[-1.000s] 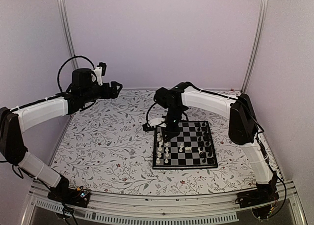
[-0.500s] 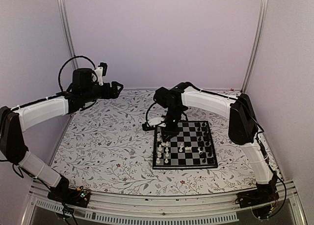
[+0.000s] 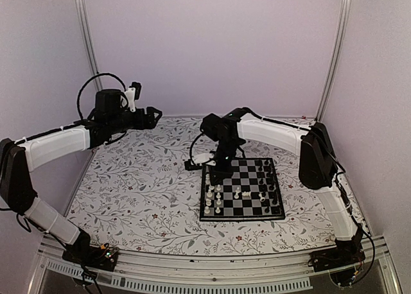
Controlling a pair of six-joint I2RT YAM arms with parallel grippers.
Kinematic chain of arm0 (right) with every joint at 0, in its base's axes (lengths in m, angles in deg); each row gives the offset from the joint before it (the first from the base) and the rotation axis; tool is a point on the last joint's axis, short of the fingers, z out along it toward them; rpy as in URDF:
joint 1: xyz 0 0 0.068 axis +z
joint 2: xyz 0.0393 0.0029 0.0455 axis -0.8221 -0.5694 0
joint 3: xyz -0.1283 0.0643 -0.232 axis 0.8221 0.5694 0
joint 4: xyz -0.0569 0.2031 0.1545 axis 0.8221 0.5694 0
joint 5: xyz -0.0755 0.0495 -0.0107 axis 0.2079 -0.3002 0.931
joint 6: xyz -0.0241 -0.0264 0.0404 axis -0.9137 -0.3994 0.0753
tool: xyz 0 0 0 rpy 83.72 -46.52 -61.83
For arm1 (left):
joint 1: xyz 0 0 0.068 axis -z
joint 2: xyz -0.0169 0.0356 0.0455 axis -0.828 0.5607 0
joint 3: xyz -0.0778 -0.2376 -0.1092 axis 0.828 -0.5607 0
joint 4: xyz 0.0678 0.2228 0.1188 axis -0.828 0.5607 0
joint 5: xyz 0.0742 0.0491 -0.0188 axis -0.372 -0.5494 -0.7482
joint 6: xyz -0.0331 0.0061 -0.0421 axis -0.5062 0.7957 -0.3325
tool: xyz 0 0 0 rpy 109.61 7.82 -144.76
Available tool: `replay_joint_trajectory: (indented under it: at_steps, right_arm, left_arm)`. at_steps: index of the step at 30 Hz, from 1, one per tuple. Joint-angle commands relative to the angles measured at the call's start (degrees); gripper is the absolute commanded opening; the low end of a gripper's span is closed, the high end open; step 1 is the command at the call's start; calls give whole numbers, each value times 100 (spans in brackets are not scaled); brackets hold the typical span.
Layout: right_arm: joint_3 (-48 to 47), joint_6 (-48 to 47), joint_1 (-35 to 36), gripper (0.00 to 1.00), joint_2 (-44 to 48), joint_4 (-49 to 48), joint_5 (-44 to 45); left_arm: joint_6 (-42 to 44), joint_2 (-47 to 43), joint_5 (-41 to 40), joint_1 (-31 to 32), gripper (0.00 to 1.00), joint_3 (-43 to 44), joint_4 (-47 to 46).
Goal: Set up the chess pieces on the board
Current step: Place the chess piece on the chessboard.
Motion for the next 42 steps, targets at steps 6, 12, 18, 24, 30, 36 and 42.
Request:
replay_joint_trajectory:
  at_steps: [6, 12, 18, 24, 30, 36, 42]
  right_arm:
    - [-143, 28, 137, 8, -139, -151, -164]
    - [-139, 54, 143, 12, -165, -140, -156]
    - [-141, 85, 151, 20, -105, -202, -41]
    - [-141, 128, 148, 23, 53, -312, 43]
    - [-133, 158, 146, 23, 88, -257, 91]
    - [69, 257, 130, 29, 426, -261, 269]
    - [837, 574, -205, 37, 1305, -605, 238]
  left_arm:
    - [-33, 87, 109, -66, 93, 145, 45]
    - [-43, 100, 131, -70, 93, 152, 45]
    - [-43, 117, 149, -66, 93, 154, 54]
    - [-42, 132, 175, -66, 93, 163, 62]
    - [-56, 161, 197, -63, 93, 163, 63]
    - [-4, 166, 350, -64, 93, 158, 10]
    - [182, 126, 804, -54, 88, 55, -247]
